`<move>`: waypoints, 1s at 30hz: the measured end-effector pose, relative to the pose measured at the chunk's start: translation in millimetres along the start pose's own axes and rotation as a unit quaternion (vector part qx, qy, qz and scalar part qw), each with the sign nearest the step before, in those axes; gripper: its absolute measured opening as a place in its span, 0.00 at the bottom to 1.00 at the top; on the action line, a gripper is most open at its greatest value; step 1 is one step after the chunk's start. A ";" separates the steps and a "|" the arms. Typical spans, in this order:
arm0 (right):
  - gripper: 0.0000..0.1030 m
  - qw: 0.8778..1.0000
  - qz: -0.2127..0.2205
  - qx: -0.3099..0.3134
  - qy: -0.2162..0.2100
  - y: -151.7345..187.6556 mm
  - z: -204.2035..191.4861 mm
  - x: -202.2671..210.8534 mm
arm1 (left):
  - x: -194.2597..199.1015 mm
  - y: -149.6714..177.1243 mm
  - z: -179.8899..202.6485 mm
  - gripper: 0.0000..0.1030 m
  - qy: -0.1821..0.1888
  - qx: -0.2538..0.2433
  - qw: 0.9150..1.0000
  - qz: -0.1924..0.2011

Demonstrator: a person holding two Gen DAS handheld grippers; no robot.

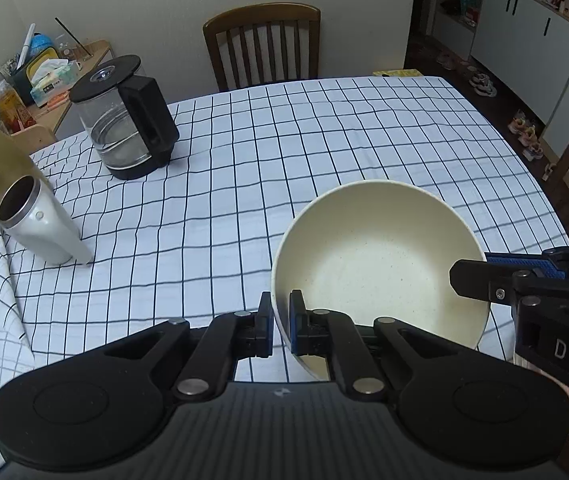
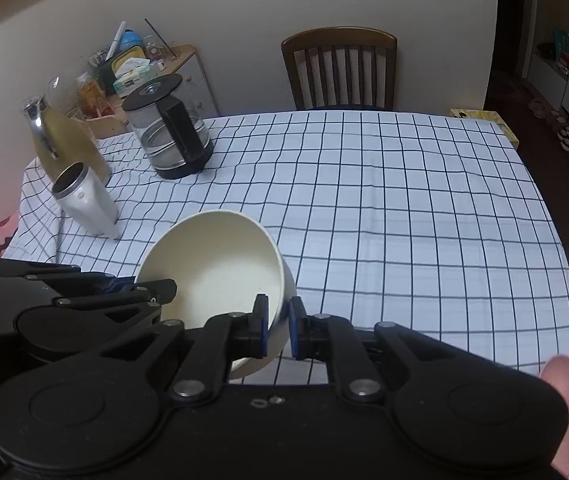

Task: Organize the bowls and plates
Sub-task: 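Lift the cream bowl with both grippers and carry it over the steel bowl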

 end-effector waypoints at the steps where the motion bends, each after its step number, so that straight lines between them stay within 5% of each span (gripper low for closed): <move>1: 0.10 1.000 0.001 0.000 -0.001 4.4 -2.9 3.3 | 3.2 4.5 -1.0 0.06 0.000 -0.002 1.000 0.000; 12: 0.10 1.000 -0.013 0.000 -0.005 47.5 -30.4 19.0 | 28.8 55.0 -9.5 0.06 0.007 -0.020 1.000 -0.004; 30: 0.10 0.996 -0.089 0.014 -0.014 134.5 -60.3 -0.2 | 14.1 149.2 -16.7 0.06 -0.004 -0.043 0.999 -0.030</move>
Point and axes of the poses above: each gripper's, at about its wrist camera, not at the fingertips, and x roughly against the way its jaws point, z to its right, y to its underside, the point moved 8 cm from there along -x, roughly the way its jaws point, and after that the axes turned 1 degree about -y, right-handed, at the moved point
